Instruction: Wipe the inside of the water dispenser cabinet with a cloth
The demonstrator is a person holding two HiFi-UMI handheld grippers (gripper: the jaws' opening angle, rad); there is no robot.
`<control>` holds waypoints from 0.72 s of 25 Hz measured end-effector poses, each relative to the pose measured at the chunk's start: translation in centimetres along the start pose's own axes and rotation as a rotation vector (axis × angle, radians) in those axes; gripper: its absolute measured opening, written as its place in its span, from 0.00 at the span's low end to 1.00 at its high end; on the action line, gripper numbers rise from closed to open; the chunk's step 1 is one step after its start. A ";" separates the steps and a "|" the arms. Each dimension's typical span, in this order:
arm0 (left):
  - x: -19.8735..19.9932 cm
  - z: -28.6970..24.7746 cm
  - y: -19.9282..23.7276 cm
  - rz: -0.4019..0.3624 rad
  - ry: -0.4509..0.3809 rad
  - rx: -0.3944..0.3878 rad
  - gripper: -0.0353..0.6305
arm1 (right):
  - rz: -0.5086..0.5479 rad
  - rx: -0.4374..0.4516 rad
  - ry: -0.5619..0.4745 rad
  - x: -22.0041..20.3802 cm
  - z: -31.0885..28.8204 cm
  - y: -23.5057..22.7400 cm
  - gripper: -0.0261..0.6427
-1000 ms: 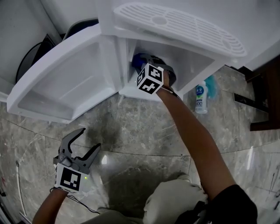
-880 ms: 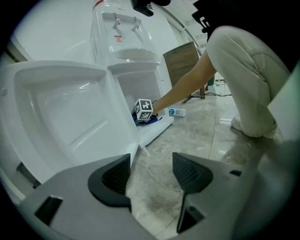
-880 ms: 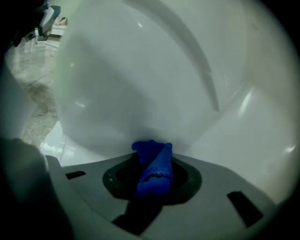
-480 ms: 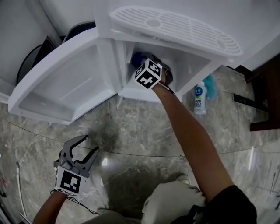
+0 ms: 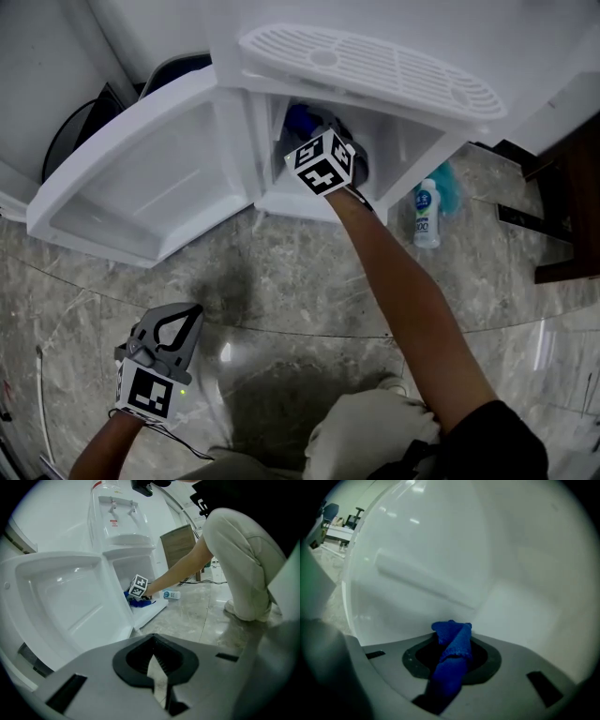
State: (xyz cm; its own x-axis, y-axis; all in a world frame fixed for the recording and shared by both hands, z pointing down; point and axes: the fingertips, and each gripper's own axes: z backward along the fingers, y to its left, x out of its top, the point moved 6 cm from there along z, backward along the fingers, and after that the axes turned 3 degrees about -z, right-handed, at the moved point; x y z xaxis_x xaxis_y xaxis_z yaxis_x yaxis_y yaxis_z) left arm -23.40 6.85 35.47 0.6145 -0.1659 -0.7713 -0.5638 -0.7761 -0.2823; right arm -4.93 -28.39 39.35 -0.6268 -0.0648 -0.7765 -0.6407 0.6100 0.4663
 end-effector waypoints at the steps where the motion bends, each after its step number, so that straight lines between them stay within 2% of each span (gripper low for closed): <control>1: -0.1 0.1 -0.1 0.002 0.008 -0.010 0.06 | -0.031 -0.048 -0.050 1.0 0.6 -0.8 0.17; 4: -0.6 0.3 -0.7 0.002 0.041 -0.045 0.06 | -0.052 -0.141 -0.127 3.1 1.6 -2.1 0.17; 6: -0.8 0.2 -1.1 0.010 0.038 -0.050 0.06 | -0.044 -0.176 -0.152 3.2 2.1 -2.1 0.17; 8: -0.7 0.2 -1.3 0.012 0.025 -0.049 0.06 | -0.086 -0.235 -0.216 3.0 3.3 -2.6 0.17; 10: -0.7 0.1 -1.2 0.008 0.024 -0.054 0.06 | -0.149 -0.284 -0.312 4.0 4.8 -3.7 0.17; 15: -1.0 -0.3 -0.8 0.054 0.009 -0.051 0.06 | -0.281 -0.292 -0.667 10.8 8.2 -4.9 0.17; 18: -0.5 -0.5 -0.7 0.061 0.020 -0.064 0.06 | -0.359 -0.315 -0.726 11.5 8.4 -5.6 0.17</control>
State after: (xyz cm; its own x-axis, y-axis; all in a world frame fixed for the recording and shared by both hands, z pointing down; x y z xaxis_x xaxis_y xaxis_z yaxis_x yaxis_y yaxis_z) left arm -23.05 7.17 36.32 0.5910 -0.2254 -0.7745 -0.5644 -0.8015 -0.1974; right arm -4.85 -25.86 24.22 0.0060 0.3736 -0.9276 -0.9058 0.3950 0.1532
